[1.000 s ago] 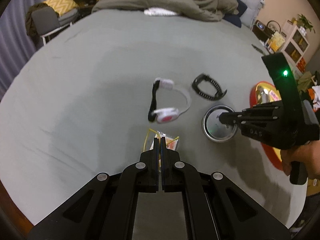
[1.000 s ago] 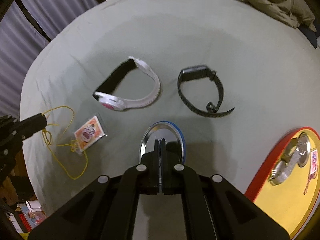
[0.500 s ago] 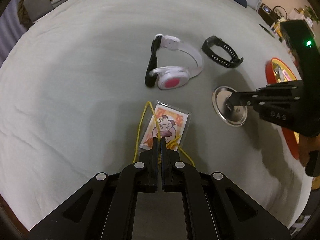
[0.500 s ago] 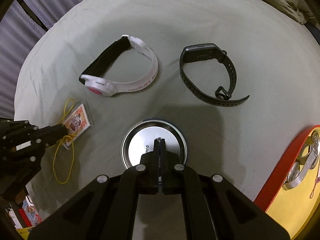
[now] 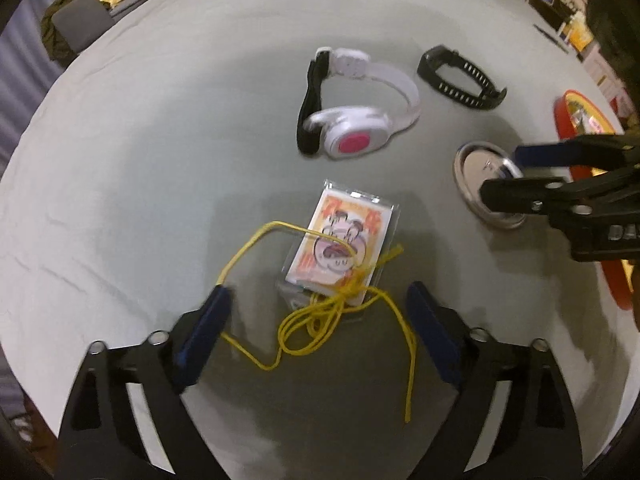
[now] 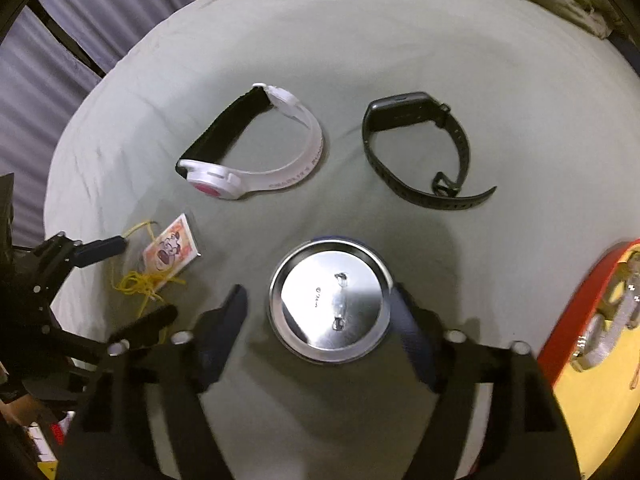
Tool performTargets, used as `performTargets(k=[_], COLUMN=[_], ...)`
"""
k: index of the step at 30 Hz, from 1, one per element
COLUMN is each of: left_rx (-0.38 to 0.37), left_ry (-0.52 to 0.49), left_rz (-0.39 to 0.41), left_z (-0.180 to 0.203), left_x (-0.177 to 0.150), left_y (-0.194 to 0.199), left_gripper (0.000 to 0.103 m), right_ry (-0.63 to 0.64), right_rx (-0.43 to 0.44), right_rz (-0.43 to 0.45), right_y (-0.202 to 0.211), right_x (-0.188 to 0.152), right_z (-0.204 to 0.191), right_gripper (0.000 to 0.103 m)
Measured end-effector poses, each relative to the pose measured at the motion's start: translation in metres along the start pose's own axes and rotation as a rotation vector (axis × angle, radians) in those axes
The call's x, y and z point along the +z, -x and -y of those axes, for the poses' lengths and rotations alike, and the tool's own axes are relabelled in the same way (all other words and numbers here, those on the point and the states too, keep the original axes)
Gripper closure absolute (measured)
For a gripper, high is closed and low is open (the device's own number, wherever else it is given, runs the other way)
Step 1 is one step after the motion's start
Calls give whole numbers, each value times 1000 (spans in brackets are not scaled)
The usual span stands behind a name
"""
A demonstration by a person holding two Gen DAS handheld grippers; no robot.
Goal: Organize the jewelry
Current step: 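Open the left tool to drop the badge while the right tool drops the lid, then move both open tools back over the yellow tray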
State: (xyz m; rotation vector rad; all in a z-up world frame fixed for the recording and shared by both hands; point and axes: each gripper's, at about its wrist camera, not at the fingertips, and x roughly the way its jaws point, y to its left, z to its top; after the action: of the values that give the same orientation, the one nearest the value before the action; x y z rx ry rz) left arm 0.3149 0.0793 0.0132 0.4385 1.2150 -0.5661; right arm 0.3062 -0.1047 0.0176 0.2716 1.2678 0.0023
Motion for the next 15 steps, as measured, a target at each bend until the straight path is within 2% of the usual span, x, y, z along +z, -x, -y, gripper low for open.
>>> performTargets(k=[1, 4, 7, 15], left_rx=[7, 32, 48, 84], left_ry=[-1, -11, -33, -28], left_rz=[-4, -9, -4, 76], left_z=[1, 3, 9, 17], left_x=[-1, -2, -2, 9], left_y=[0, 1, 4, 33], left_gripper=[10, 7, 6, 6], right_ry=[1, -15, -30, -93], right_rx=[-1, -19, -9, 1], right_rz=[0, 9, 33, 103], right_y=[2, 9, 19, 57], right_x=[-2, -9, -13, -32], right_z=[1, 6, 11, 38], right_gripper=[30, 15, 14, 14])
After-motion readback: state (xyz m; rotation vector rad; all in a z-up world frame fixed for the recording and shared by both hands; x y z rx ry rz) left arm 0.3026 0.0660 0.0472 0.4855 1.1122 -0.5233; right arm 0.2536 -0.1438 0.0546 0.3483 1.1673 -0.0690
